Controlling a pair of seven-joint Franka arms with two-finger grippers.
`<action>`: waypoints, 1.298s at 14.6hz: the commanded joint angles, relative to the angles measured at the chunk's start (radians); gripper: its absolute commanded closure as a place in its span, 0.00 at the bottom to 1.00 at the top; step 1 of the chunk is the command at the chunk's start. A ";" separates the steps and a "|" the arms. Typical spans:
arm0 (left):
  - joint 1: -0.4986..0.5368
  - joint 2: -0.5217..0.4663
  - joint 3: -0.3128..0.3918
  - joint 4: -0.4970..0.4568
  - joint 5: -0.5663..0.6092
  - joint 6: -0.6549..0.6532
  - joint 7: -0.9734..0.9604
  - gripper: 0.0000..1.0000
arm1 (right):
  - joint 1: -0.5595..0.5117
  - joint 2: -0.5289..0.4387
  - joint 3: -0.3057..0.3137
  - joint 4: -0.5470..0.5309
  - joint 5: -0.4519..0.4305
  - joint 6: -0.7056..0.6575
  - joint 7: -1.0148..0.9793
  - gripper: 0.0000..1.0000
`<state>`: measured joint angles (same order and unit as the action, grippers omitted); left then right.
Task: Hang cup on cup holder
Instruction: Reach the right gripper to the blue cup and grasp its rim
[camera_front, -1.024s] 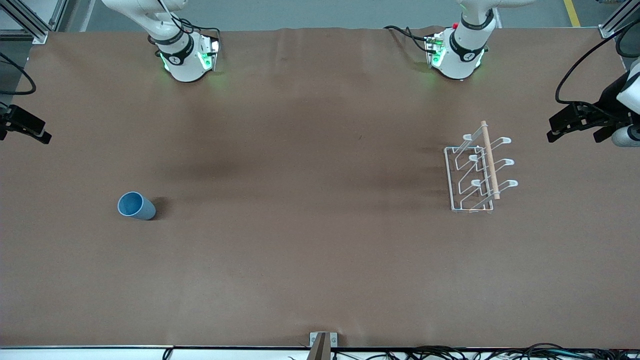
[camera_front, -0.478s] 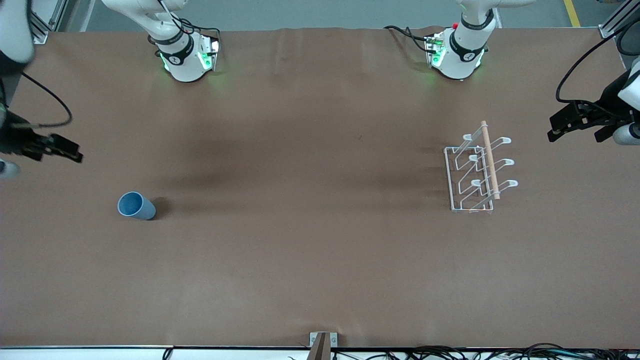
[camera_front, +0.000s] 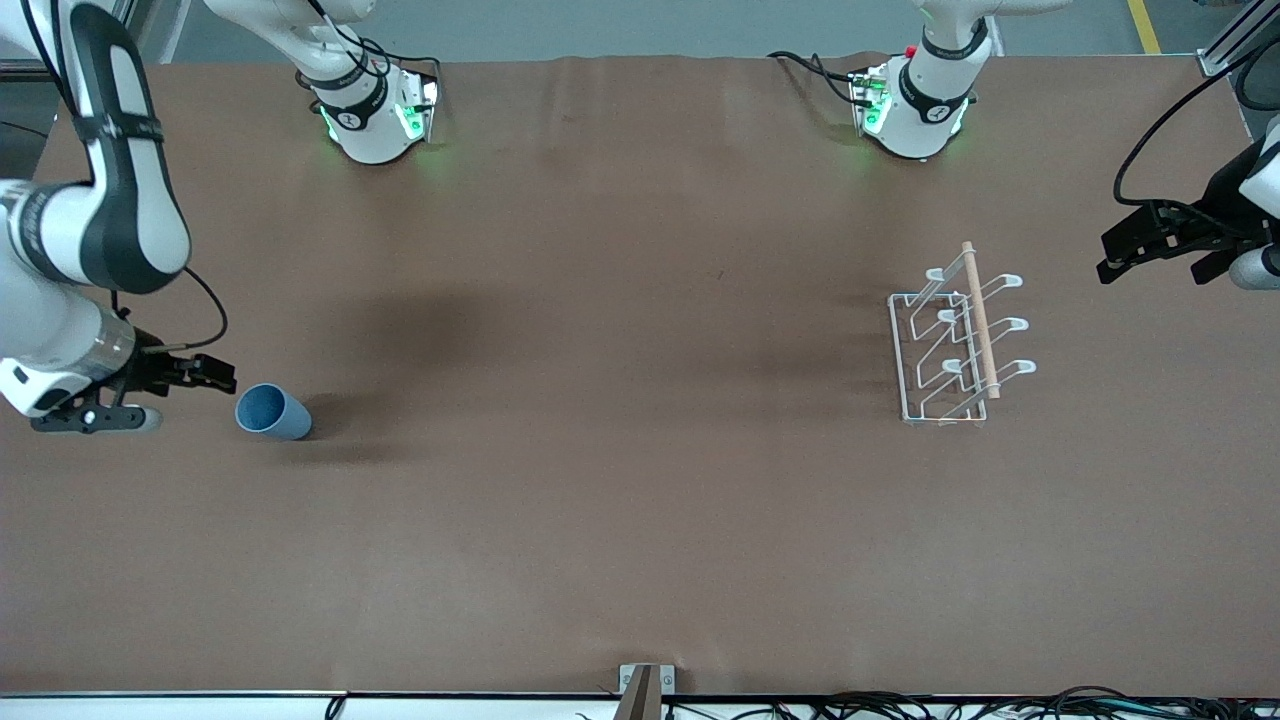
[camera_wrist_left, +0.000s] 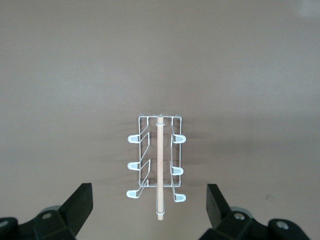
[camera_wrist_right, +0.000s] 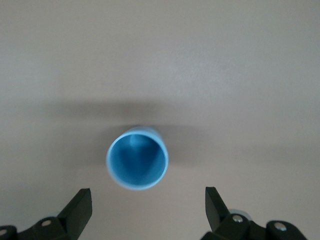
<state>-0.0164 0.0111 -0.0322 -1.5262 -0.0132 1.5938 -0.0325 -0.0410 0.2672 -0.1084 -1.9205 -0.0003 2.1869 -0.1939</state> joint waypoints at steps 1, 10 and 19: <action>0.003 0.004 -0.003 0.015 0.016 -0.009 0.016 0.00 | -0.020 0.033 0.007 -0.069 0.014 0.143 -0.044 0.00; -0.004 0.007 -0.008 0.011 0.016 -0.011 0.013 0.00 | -0.013 0.138 0.009 -0.126 0.020 0.295 -0.041 0.36; -0.007 0.009 -0.009 0.009 0.016 -0.012 0.011 0.00 | -0.019 0.155 0.010 -0.080 0.023 0.287 -0.033 1.00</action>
<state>-0.0230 0.0174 -0.0370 -1.5266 -0.0132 1.5923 -0.0323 -0.0521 0.4272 -0.1019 -2.0146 0.0060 2.4790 -0.2157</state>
